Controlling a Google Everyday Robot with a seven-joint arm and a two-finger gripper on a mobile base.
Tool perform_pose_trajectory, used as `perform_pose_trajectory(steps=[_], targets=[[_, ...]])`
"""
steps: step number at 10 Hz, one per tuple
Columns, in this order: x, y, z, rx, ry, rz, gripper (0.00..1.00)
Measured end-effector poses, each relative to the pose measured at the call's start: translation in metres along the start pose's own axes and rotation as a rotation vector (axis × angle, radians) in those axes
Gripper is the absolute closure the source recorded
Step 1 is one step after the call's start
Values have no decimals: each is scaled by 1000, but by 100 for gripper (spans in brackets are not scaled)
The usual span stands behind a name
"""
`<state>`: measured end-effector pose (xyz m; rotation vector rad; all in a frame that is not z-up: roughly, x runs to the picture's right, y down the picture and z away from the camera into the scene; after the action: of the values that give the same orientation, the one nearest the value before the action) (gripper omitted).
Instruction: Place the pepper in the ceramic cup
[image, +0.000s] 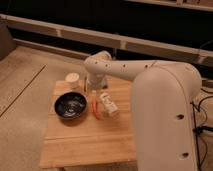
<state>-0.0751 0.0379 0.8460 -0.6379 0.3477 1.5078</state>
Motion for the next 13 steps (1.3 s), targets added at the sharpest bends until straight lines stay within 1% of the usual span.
perform_pose_trajectory(steps=[1,2,3,5,7,9,10,12,13], targets=[[1,0,2,2,7,1,36],[4,-6,12,16,43,15,32],[3,-14,19,28,72,40,32],[-3,-19,25,37,92,66,32],[-10,-20,26,40,93,77,32],[-14,-19,27,42,95,74,32],[-13,-17,31,50,106,64,36],[-11,-13,37,62,121,51,52],[-11,-13,39,69,123,50,54]])
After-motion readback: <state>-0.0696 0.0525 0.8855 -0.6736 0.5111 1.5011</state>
